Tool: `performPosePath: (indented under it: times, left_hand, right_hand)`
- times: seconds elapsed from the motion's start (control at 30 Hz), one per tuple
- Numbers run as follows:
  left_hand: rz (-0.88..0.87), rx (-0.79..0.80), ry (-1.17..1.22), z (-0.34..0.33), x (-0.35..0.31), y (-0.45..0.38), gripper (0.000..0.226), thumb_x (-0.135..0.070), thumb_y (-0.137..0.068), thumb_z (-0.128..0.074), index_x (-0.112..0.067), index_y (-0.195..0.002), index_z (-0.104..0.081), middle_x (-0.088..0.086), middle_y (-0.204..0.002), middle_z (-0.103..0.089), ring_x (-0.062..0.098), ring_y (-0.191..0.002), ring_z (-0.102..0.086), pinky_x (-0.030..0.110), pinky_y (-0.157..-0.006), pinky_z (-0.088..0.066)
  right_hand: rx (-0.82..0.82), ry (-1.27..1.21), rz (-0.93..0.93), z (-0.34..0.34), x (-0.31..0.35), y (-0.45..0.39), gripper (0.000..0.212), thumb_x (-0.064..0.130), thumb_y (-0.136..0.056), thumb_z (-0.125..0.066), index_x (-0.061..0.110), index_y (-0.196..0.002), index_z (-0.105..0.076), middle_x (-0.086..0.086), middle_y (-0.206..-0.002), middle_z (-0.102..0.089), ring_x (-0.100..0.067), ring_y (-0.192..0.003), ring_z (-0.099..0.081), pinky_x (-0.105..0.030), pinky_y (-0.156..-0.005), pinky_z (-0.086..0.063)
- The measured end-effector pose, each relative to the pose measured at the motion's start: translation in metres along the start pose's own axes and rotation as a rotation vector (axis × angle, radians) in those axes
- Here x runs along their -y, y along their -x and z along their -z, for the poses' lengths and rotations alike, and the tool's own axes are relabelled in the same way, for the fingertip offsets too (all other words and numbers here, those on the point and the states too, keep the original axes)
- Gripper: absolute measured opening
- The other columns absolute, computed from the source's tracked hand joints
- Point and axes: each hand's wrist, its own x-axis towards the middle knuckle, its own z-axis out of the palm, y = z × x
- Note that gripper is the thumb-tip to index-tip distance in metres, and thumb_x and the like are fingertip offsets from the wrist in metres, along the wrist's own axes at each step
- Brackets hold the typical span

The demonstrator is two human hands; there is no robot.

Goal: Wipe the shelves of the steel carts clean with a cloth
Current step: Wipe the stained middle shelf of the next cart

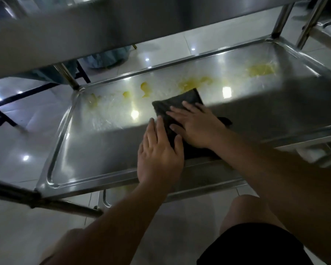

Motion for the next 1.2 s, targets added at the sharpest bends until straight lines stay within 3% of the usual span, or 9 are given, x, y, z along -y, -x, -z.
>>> performPosePath:
  times: [0.1,0.2,0.33,0.47,0.57,0.7,0.83,1.0,1.2]
  left_hand:
    - [0.007,0.015,0.015,0.003,0.0,0.002,0.08,-0.068,-0.105,-0.014,-0.023,-0.169,0.003,0.007,-0.177,-0.005,0.024,-0.162,-0.011,0.04,-0.128,-0.012]
    - [-0.007,0.077,-0.003,0.007,0.004,0.001,0.082,-0.07,-0.105,-0.014,-0.019,-0.169,-0.003,0.008,-0.176,-0.013,0.024,-0.162,-0.013,0.042,-0.13,-0.014]
    - [-0.039,0.115,-0.046,0.01,0.005,0.0,0.083,-0.071,-0.103,-0.012,-0.019,-0.167,-0.017,0.006,-0.174,-0.022,0.025,-0.161,-0.015,0.046,-0.131,-0.016]
    - [-0.027,0.101,-0.102,0.011,0.001,0.0,0.083,-0.072,-0.102,-0.017,-0.017,-0.163,-0.026,0.009,-0.17,-0.03,0.028,-0.159,-0.022,0.048,-0.129,-0.019]
    - [-0.027,0.098,-0.122,0.01,0.0,-0.001,0.082,-0.073,-0.102,-0.021,-0.016,-0.161,-0.028,0.01,-0.166,-0.035,0.03,-0.155,-0.028,0.051,-0.127,-0.025]
    - [-0.025,0.096,-0.123,0.009,-0.004,-0.001,0.08,-0.072,-0.102,-0.022,-0.018,-0.161,-0.027,0.01,-0.166,-0.034,0.031,-0.155,-0.028,0.051,-0.127,-0.025]
    - [-0.019,0.108,-0.099,0.011,-0.006,-0.001,0.08,-0.072,-0.102,-0.021,-0.018,-0.162,-0.025,0.01,-0.167,-0.032,0.032,-0.155,-0.026,0.052,-0.127,-0.025]
    - [0.012,0.192,-0.057,0.014,-0.003,-0.006,0.071,-0.06,-0.107,-0.019,-0.018,-0.164,-0.027,0.008,-0.172,-0.023,0.03,-0.159,-0.019,0.051,-0.128,-0.021]
    - [-0.109,0.278,0.074,0.043,0.045,-0.026,0.053,-0.042,-0.11,-0.035,-0.021,-0.159,-0.039,0.004,-0.166,-0.038,0.028,-0.152,-0.036,0.046,-0.125,-0.03]
  right_hand:
    - [0.016,0.018,0.096,0.0,0.001,0.011,0.064,0.066,-0.103,-0.008,0.044,-0.163,-0.01,0.021,-0.171,-0.006,-0.01,-0.158,0.001,-0.042,-0.128,-0.002]
    - [0.012,0.038,0.024,0.01,-0.045,0.038,0.074,0.074,-0.096,-0.001,0.044,-0.162,-0.014,0.021,-0.17,-0.011,-0.009,-0.158,-0.006,-0.041,-0.127,-0.007]
    - [-0.071,0.103,-0.397,0.027,-0.168,0.094,0.096,0.087,-0.084,0.007,0.037,-0.162,-0.018,0.012,-0.171,-0.018,-0.019,-0.158,-0.016,-0.051,-0.125,-0.018]
    - [0.002,0.119,-0.767,0.036,-0.27,0.15,0.108,0.083,-0.075,0.006,0.027,-0.165,-0.018,-0.001,-0.173,-0.011,-0.034,-0.158,-0.011,-0.059,-0.125,-0.014]
    - [-0.082,-0.007,-0.931,0.035,-0.272,0.156,0.096,0.076,-0.085,-0.01,0.022,-0.163,-0.021,-0.01,-0.171,-0.017,-0.04,-0.155,-0.017,-0.063,-0.122,-0.017]
    - [-0.074,-0.043,-1.118,0.033,-0.218,0.141,0.085,0.069,-0.094,-0.009,0.022,-0.164,-0.014,-0.006,-0.173,-0.009,-0.037,-0.157,-0.009,-0.058,-0.124,-0.012]
    - [-0.127,-0.05,-0.973,0.02,-0.124,0.123,0.087,0.068,-0.096,-0.011,0.014,-0.164,-0.019,-0.01,-0.172,-0.016,-0.037,-0.156,-0.015,-0.054,-0.122,-0.019]
    - [-0.136,0.033,-0.542,-0.009,-0.002,0.104,0.089,0.074,-0.095,-0.009,0.018,-0.161,-0.032,-0.005,-0.168,-0.031,-0.031,-0.155,-0.022,-0.052,-0.122,-0.022]
    - [-0.114,0.076,-0.259,-0.018,0.032,0.107,0.092,0.082,-0.095,-0.002,0.025,-0.163,-0.026,0.005,-0.17,-0.024,-0.022,-0.158,-0.015,-0.043,-0.124,-0.015]
